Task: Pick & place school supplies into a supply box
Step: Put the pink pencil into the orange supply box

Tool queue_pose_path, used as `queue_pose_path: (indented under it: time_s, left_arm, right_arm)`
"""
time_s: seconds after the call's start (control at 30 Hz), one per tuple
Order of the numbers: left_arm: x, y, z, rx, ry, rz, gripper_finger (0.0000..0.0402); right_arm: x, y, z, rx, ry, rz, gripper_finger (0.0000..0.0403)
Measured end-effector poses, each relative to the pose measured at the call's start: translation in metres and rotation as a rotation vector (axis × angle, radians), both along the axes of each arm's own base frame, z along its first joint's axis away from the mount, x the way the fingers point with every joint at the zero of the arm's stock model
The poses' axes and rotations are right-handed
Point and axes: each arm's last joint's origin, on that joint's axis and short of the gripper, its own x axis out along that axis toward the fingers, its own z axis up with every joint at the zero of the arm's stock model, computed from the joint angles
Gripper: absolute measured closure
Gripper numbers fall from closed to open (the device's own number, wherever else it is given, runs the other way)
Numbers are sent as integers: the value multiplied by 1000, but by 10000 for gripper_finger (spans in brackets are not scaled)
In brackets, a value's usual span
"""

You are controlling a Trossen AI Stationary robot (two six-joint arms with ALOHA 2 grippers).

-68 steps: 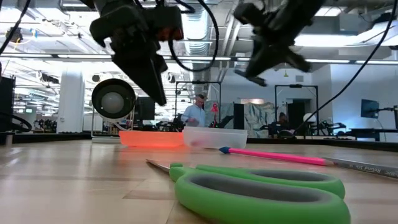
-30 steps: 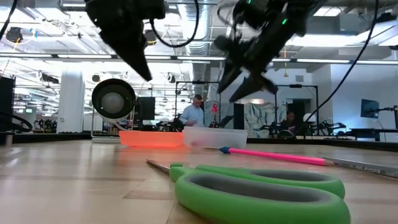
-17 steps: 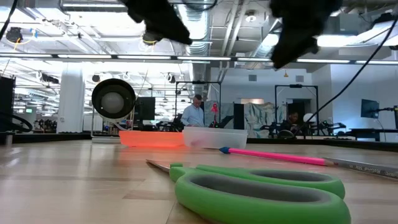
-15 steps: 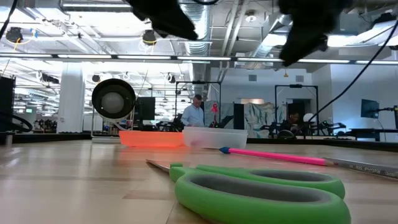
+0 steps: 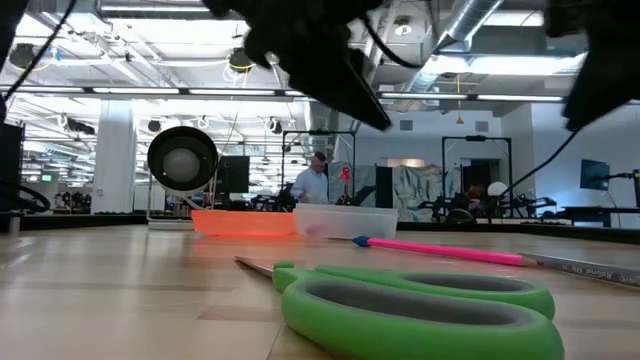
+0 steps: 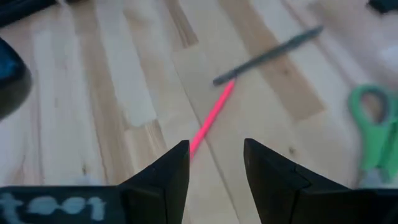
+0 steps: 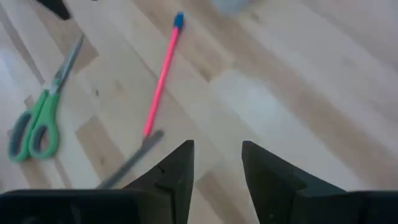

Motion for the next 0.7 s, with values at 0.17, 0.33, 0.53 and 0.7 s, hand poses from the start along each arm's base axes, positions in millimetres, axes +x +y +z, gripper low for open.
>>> queue_pose_path:
  time_s: [0.17, 0.33, 0.53, 0.7]
  left_arm:
    - [26, 3, -14, 74, 95, -52, 260]
    - [45, 11, -33, 93, 176, -143, 260]
    - [55, 18, -50, 83, 255, -168, 260]
    - [59, 25, -57, 82, 258, -151, 260]
  right_arm:
    - [-10, 18, -10, 50, -22, -30, 274]
    - [-15, 32, -16, 63, -55, -61, 275]
    - [-16, 44, -24, 89, -68, -78, 274]
    - [-12, 51, -31, 99, -74, -75, 275]
